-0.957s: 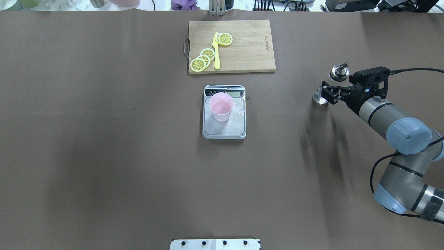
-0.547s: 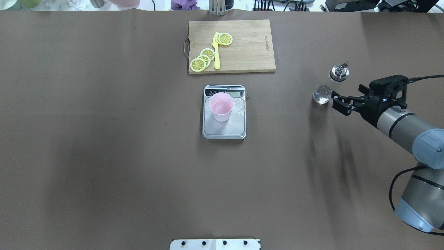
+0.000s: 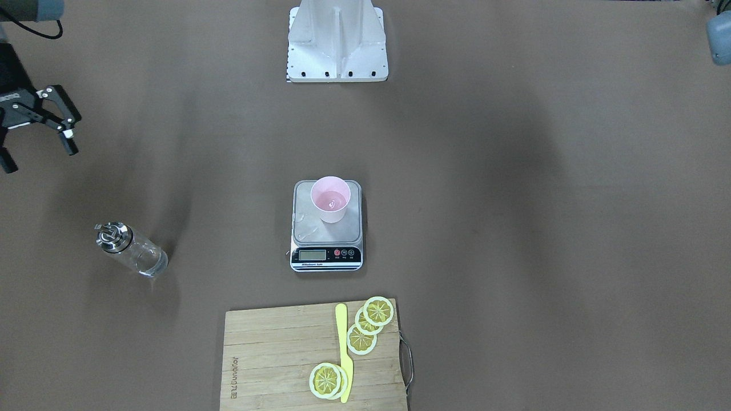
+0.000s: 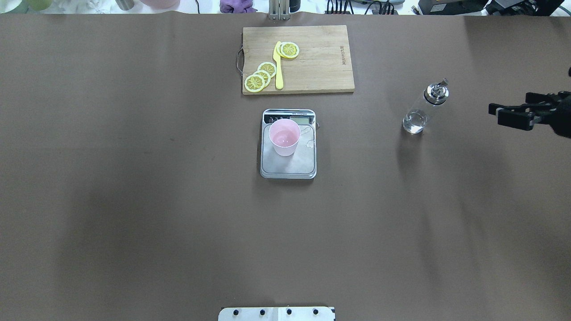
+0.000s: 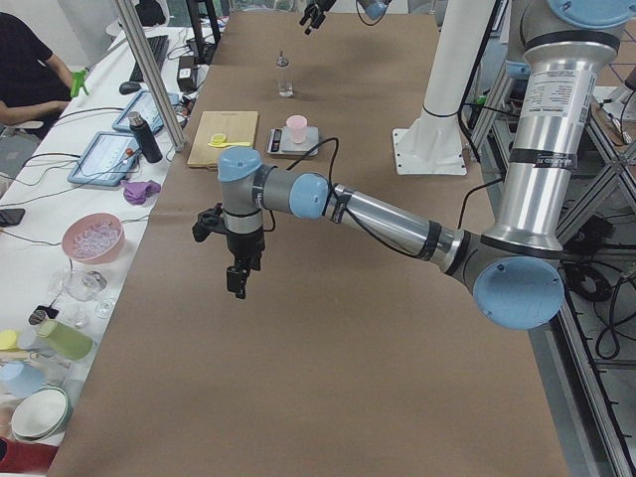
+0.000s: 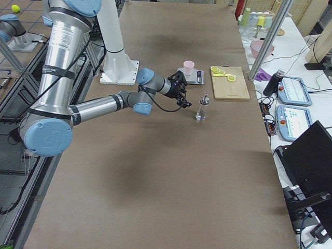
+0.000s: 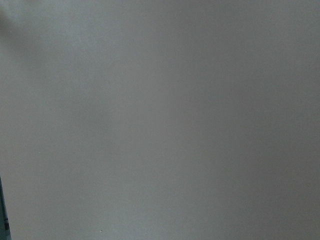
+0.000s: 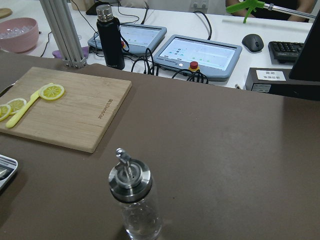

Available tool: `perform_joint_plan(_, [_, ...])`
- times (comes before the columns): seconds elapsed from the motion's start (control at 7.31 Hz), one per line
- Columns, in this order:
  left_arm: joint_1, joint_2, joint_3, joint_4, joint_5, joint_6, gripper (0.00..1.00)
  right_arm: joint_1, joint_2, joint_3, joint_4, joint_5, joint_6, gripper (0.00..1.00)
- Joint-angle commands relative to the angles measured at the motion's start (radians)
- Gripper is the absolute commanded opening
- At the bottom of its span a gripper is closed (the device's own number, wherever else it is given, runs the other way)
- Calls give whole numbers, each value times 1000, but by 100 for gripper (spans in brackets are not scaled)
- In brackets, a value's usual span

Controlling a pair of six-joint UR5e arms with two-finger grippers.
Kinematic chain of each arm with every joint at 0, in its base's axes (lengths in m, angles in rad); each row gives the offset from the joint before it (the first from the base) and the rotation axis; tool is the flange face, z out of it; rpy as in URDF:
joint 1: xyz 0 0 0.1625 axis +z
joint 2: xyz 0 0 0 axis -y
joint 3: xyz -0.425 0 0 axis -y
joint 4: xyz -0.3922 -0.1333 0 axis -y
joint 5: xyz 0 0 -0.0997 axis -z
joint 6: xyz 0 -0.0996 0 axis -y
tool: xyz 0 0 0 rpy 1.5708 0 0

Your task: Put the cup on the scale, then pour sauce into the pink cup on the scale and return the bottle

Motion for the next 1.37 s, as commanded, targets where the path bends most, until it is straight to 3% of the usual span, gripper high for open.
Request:
perform_joint_plan(0.0, [1, 3, -1, 0, -1, 0, 99, 310, 117, -65, -269, 311, -320, 100])
perform_joint_plan(0.14, [0, 5, 1, 1, -6, 0, 99, 399, 141, -95, -396, 435, -373, 100])
perform_joint_plan(0.27, [0, 41, -7, -4, -7, 0, 99, 456, 133, -95, -575, 488, -380, 100])
perform_joint_plan(0.41, [0, 67, -5, -5, 0, 2, 99, 452, 161, -116, -830, 471, -383, 100])
perform_joint_plan(0.55, [-2, 107, 2, -13, -1, 18, 99, 452, 211, -118, -992, 441, -410, 100])
perform_joint_plan(0.68, [-12, 110, 10, 2, -9, 35, 99, 431, 215, -132, -1097, 431, -555, 100])
perform_joint_plan(0.82, [-56, 110, 31, 9, -15, 37, 99, 429, 225, -155, -1167, 408, -690, 100])
perform_joint_plan(1.09, [-124, 112, 47, 90, -148, 44, 99, 432, 192, -206, -1204, 421, -702, 100])
perform_joint_plan(1.23, [-159, 159, 67, 84, -153, 154, 99, 432, 178, -209, -1201, 444, -696, 100])
